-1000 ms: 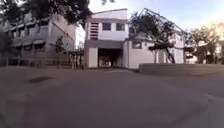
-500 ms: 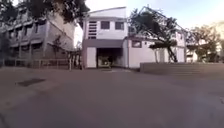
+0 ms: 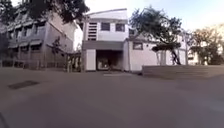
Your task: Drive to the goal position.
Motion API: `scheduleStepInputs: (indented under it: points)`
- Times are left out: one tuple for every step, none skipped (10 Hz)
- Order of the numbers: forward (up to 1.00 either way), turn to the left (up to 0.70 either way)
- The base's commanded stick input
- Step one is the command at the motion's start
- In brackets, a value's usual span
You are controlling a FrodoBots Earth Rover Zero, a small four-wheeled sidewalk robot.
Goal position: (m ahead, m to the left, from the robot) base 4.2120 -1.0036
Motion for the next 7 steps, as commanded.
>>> scheduleStepInputs:
  points:
    - [0.85,0.0]
    - [0.85,0.0]
    - [0.85,0.0]
    - [0.85,0.0]
    - [0.85,0.0]
    - [0.85,0.0]
    - [0.85,0.0]
